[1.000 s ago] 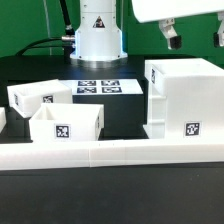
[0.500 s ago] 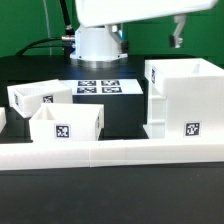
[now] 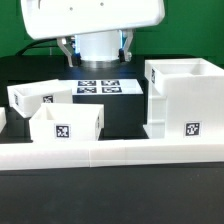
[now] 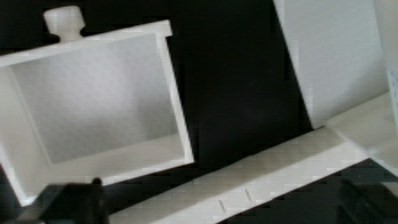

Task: Assemble drawer

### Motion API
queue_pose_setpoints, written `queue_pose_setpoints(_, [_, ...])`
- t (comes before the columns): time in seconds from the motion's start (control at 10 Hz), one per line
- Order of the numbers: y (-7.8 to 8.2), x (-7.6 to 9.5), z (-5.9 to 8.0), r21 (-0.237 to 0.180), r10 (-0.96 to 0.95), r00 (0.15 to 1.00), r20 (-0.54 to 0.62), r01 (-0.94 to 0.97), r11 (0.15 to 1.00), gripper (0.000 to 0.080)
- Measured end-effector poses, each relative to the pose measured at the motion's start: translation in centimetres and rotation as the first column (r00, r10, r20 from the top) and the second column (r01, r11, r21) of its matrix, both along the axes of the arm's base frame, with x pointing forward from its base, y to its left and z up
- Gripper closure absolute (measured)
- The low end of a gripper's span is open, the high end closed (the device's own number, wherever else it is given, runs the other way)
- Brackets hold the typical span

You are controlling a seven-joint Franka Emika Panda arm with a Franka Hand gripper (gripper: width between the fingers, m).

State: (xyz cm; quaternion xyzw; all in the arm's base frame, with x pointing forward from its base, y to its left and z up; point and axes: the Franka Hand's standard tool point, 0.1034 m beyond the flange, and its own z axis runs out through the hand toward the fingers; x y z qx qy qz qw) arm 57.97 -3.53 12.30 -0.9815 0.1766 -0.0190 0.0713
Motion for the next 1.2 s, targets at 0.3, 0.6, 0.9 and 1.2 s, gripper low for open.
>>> queue_pose_setpoints(0.3, [-0.4,0.0,-1.2,-0.021,0.044,0.999,0.005,-0.044,0.999,0.015])
queue_pose_setpoints(0.6, [-1.5,-0.1,-4.2,-0.055,0.049,0.999,0.019,-0.048,0.997,0.015])
queue_pose_setpoints(0.9, [-2.9,-0.6,-6.8,-0.08,0.093,0.996,0.016,-0.092,0.993,0.015])
queue_pose_setpoints(1.2, [-3.3,-1.2,-8.7,-0.091,0.108,0.994,0.002,-0.107,0.99,0.015])
